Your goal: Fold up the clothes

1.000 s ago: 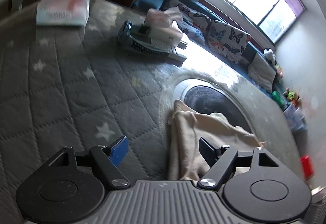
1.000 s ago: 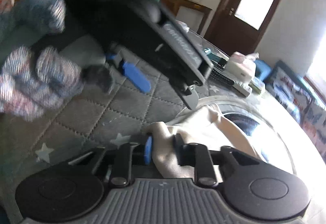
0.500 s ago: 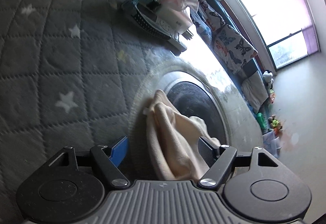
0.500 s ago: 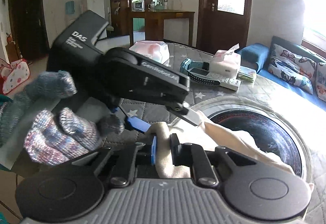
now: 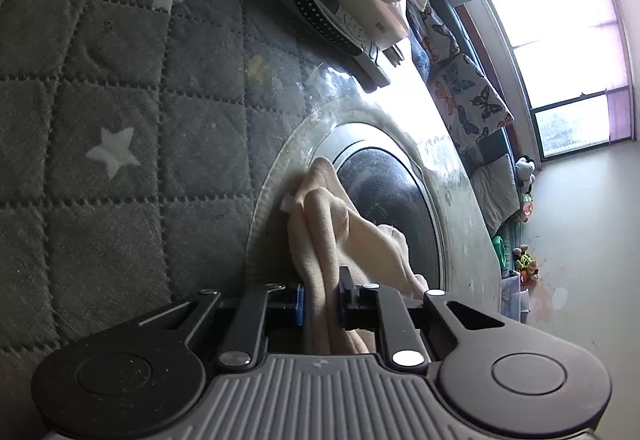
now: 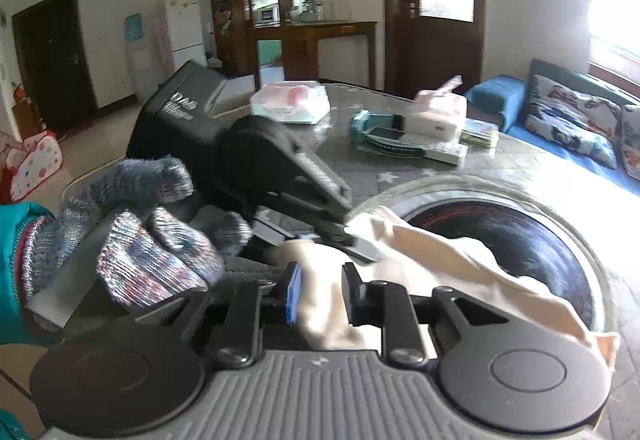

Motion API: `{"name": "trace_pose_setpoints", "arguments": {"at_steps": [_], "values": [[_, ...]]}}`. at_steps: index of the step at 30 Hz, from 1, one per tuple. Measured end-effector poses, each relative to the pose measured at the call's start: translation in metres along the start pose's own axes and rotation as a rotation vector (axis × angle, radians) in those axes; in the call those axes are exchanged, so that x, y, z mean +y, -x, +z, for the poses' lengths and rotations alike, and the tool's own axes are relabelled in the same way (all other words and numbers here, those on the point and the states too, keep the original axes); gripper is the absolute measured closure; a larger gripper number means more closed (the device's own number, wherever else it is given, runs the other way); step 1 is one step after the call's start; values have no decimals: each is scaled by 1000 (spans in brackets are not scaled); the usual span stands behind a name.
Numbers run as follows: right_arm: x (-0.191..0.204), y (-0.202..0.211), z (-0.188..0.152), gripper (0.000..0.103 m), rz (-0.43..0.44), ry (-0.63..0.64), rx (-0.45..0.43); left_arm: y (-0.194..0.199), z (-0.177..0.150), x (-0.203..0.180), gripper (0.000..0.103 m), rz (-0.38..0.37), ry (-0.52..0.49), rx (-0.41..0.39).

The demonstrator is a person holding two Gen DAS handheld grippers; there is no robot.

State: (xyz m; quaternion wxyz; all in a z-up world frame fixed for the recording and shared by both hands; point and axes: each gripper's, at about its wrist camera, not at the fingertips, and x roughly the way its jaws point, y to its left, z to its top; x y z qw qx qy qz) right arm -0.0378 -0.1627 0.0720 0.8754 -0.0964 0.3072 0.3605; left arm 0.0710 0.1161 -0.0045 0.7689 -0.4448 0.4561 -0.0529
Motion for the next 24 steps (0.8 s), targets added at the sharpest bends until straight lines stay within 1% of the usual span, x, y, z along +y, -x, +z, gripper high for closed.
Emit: {"name": "trace_pose_setpoints", "arguments": {"at_steps": [1,6,9,12,14,15,17,21,24], "values": [[-3,4,-1,81,-11,-7,-1,0,0,-1,87,2,-7,-1],[-35,25,-14,81,-133,-60,14,1,-2,-4,87,21,-43,-10],[-70,34,-26,81,-240,-138,33,2,-3,-6,87,27,-59,-14],[-102,40,-37,77,-330,-216,44,2,-4,-7,87,34,-77,-20],[-120,42,-44,73,-374,-263,50,2,-5,-9,87,40,-90,-23],[-128,41,-47,72,-388,-281,57,1,-5,-9,87,42,-94,-24],[-141,38,-54,63,-405,-317,70,1,-6,-10,87,44,-100,-26],[-158,30,-65,63,-409,-375,89,-1,-6,-12,87,50,-115,-28],[-163,27,-70,64,-390,-414,80,-2,-7,-14,87,59,-130,-30]]}}
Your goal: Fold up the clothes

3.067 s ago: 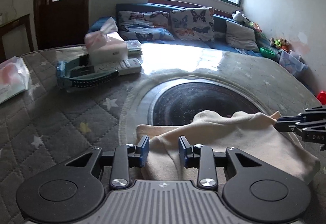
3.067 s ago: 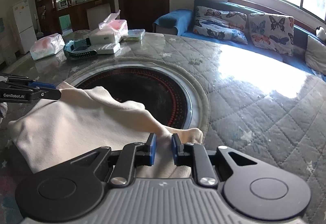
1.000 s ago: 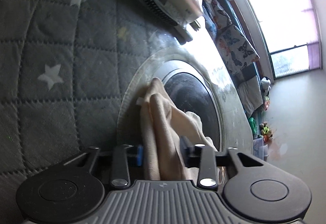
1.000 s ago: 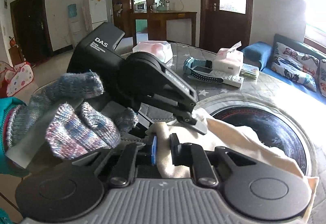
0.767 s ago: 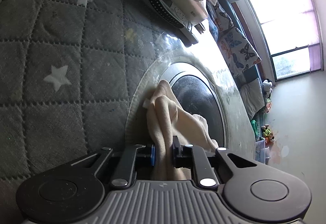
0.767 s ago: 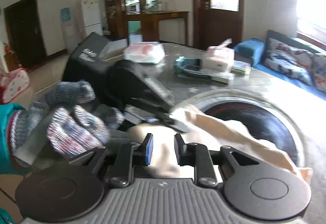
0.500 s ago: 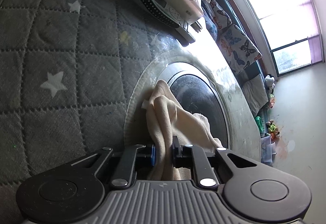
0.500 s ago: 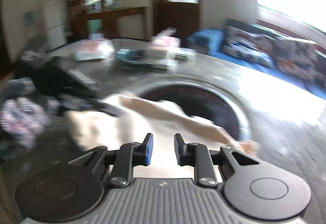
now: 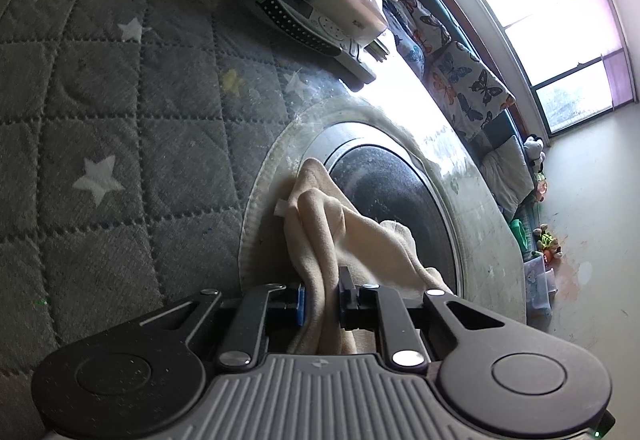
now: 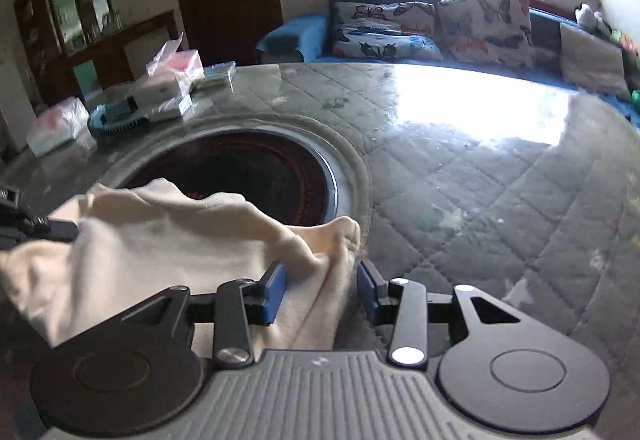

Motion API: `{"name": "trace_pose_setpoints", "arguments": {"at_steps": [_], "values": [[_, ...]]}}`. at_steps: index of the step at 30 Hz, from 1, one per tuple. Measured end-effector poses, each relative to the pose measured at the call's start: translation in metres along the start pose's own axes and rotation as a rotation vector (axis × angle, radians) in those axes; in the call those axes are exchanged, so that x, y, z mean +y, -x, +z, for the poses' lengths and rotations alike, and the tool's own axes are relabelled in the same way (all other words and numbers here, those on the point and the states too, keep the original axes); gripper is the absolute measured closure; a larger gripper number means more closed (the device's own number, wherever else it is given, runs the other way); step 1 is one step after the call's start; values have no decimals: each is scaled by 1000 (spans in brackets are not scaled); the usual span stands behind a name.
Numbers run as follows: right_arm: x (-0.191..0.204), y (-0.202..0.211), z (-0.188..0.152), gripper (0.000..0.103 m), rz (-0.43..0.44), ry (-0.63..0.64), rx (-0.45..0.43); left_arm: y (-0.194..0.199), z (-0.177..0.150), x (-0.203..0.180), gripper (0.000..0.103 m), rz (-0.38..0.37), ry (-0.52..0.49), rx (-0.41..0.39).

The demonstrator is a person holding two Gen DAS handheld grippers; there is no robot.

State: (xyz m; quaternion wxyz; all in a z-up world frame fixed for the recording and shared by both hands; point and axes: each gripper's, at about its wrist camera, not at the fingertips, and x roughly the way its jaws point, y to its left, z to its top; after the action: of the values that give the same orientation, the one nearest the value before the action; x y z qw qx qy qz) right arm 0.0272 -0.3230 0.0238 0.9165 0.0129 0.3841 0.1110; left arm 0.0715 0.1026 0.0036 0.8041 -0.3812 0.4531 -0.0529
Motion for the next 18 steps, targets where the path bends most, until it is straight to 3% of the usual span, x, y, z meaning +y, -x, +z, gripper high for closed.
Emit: {"name": "trace_pose_setpoints", "arguments": {"at_steps": [1,5,18], "values": [[0,0,-1,65,4,-2,-5,0,0,-1,87,4,-6,-2],[4,0,-1,90,28,17,-13,0,-2,-6,87,28,-45,-13],[-6,71,6,94,-32,56,-149,8,-23,-60,90,-29,-185,-32]]}}
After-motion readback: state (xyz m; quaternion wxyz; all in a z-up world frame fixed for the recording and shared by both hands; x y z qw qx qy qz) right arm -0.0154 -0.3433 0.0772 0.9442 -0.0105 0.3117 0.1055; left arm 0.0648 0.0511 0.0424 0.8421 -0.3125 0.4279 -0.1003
